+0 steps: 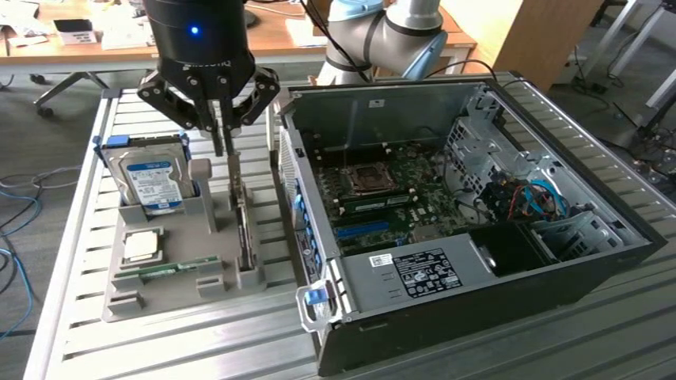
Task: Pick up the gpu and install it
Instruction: 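Pick up the gpu and move the gpu toward the slot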
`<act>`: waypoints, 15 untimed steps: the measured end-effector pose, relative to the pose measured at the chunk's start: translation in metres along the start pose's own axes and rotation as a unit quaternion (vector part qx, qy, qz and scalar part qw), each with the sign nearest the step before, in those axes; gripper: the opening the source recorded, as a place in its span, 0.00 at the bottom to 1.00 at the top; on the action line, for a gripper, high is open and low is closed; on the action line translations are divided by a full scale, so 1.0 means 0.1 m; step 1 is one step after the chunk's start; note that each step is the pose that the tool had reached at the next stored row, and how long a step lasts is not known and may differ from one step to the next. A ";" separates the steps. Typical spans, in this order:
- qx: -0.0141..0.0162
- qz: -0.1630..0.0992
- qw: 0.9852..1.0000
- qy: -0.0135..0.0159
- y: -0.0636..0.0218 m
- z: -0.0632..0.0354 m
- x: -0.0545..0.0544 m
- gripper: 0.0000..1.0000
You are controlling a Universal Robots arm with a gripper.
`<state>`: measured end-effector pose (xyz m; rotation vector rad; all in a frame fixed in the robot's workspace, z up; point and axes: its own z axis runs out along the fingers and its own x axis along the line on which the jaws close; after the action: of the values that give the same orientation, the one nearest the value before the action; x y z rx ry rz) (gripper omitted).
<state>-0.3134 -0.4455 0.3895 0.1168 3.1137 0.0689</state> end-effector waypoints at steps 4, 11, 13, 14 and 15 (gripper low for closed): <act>0.000 0.000 1.000 0.000 0.000 0.000 0.00 0.29; 0.000 0.000 1.000 0.000 0.000 0.000 0.00 0.36; 0.000 0.000 1.000 0.000 0.000 0.000 0.00 0.36; 0.000 0.000 1.000 0.000 0.000 0.000 0.00 0.36; 0.000 0.000 1.000 0.000 0.000 0.001 0.00 0.36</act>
<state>-0.3135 -0.4455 0.3894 0.1168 3.1137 0.0688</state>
